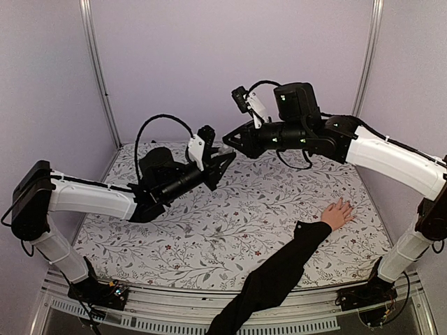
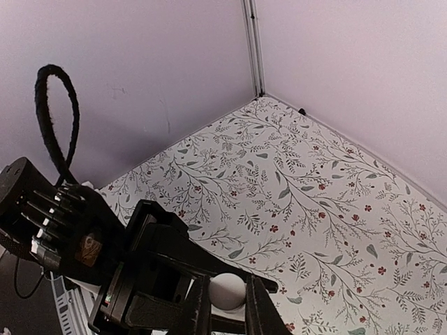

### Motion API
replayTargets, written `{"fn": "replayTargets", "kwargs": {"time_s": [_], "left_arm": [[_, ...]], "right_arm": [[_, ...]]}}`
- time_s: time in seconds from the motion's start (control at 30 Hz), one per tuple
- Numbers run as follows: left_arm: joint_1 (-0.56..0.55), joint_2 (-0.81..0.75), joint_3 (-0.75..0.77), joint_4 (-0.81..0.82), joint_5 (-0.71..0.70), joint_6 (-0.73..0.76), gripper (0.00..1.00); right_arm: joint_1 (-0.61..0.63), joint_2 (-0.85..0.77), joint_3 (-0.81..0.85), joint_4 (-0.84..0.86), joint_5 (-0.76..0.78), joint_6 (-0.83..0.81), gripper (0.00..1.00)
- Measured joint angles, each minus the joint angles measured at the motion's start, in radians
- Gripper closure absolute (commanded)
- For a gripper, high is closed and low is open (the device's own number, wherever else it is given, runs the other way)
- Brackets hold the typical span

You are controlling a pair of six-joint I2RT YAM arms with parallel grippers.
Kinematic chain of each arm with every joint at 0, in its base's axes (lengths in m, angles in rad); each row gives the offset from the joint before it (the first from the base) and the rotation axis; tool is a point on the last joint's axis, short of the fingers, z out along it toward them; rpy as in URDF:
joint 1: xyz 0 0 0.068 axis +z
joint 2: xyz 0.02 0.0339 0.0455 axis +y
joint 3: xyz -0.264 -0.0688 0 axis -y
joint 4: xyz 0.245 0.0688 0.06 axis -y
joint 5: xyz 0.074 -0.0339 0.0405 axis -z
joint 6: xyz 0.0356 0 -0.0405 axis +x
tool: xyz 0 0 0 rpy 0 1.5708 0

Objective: Paint the nails
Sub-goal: Unscrew the nail polish bottle.

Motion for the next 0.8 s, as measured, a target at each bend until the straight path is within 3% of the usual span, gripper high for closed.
{"fn": "replayTargets", "kwargs": {"time_s": [0.3, 0.8], "left_arm": [[0.011, 0.0, 0.002, -0.003, 0.068, -0.013, 1.0], [0.046, -0.01, -0.016, 0.162, 0.608, -0.134, 1.0]], "right_arm": [[-0.009, -0.002, 0.003, -0.013, -0.051, -0.06, 0.96], [-0.012, -0.106, -0.003, -0.123, -0.357, -0.308, 1.0]]}}
